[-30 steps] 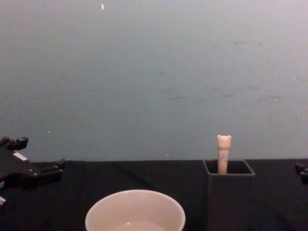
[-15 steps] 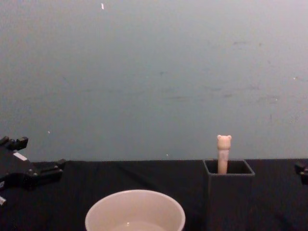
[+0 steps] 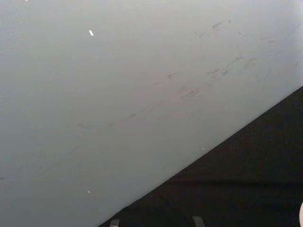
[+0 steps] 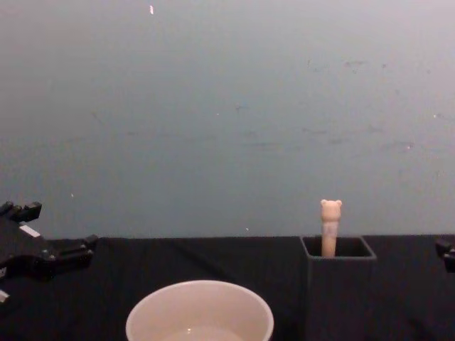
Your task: Pick up the stirring spoon with one hand, stir inside the cup, then place it back in its original position.
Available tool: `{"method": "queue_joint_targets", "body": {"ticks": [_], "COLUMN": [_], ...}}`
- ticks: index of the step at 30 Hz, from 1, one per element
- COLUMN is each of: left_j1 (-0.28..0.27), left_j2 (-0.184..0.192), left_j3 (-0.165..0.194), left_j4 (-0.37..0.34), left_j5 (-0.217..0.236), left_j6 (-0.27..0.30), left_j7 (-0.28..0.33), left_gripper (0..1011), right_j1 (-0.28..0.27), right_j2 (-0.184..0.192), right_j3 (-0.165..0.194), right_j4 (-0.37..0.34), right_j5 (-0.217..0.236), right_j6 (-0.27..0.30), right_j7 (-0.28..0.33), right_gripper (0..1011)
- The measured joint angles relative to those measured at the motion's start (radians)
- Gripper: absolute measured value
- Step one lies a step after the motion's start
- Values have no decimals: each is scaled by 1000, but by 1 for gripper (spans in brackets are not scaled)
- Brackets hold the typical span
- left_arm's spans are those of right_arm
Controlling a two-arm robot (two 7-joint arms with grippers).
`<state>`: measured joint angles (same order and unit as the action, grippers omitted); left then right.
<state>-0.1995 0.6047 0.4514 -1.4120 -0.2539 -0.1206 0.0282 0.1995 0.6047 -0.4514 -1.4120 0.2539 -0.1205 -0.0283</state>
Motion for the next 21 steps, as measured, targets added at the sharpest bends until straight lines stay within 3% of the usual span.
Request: {"method": "queue_joint_targets", "body": {"ticks": [5, 10, 16, 17, 21], "left_j1": [0, 0, 0, 0, 0], "left_j2": [0, 0, 0, 0, 0], "left_j3": [0, 0, 0, 0, 0], "left_j4": [0, 0, 0, 0, 0], "left_j5": [0, 0, 0, 0, 0], "left_j6": [0, 0, 0, 0, 0], "left_j7": [0, 0, 0, 0, 0], "left_gripper": [1001, 1001, 1001, 1002, 1001], "right_j1": [-12, -36, -66, -66, -70], "right_j2": [-1, 10, 33, 33, 44], "right_j3": [16, 45, 93, 93, 109], "right_j4": [-12, -48, -99, -99, -115], "right_j5": [16, 79, 210, 210, 290], "right_j6": [0, 1, 2, 2, 11], "right_j7": [23, 92, 241, 241, 359], "right_gripper": [1002, 1002, 1002, 1002, 1002]}}
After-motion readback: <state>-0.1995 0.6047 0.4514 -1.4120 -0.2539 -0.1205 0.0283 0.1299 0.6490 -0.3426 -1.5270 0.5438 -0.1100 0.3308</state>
